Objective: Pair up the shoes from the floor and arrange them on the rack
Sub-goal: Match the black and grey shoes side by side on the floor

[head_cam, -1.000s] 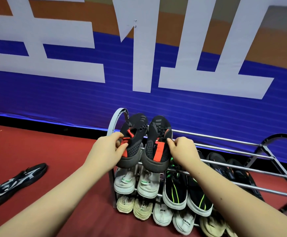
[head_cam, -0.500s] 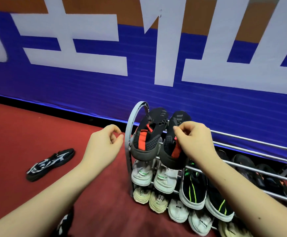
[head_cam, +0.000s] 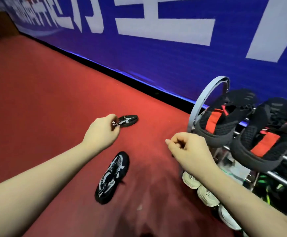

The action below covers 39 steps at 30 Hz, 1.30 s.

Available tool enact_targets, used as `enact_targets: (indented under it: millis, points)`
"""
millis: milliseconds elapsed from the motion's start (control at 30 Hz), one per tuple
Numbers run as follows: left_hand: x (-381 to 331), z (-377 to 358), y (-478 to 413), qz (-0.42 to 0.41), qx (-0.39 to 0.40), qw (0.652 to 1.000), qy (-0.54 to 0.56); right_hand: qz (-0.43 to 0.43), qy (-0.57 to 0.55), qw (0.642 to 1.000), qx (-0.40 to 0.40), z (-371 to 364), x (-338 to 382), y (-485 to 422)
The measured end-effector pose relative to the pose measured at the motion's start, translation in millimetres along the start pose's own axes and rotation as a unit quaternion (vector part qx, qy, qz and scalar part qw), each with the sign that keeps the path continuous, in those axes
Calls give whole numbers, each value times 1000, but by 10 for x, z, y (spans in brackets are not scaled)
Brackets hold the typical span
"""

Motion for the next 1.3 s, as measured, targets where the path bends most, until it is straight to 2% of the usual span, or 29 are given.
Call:
enact_targets:
  millis: [100, 200, 367, 500, 633, 1000, 1133, 1233, 1300]
  points:
    - [583, -236, -20, 38, 6, 999, -27, -9, 33, 999, 41, -552, -155, 13]
    - [1216, -610, -40, 65, 38, 995, -58, -54, 60, 993, 85, -1190, -387, 49]
    - [2142, -1333, -346, 46, 93, 992, -70, -147, 135, 965, 171, -2368, -749, 17]
    - [2612, -1861, -826, 24, 135, 988, -67, -233, 140, 947, 170, -3044, -991, -134]
    - [2913, -2297, -1281, 5, 186, 980, -71, -310, 118, 932, 144, -3419, -1133, -334]
    - [3353, -3260, -1842, -42, 367, 923, -108, -347, 130, 909, 189, -3996, -1246, -491]
    - [3374, -3344, -1870, -81, 272, 957, -60, -355, 114, 908, 189, -4074, -1235, -467]
    - [3337, -3285, -1832, -72, 263, 960, -65, -368, 109, 904, 189, -4054, -1259, -377]
    - [3319, -3255, -1767, -97, 263, 955, -96, -379, 108, 900, 186, -4030, -1276, -288]
Point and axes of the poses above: each hand's wrist, its own y-axis away from the middle knuckle, its own z-axis out of the back of the hand, x = y × z, the point moved 3 cm from there along -y, towards the middle knuckle, and after that the axes turned 9 degrees about -x, right-handed, at the moved point
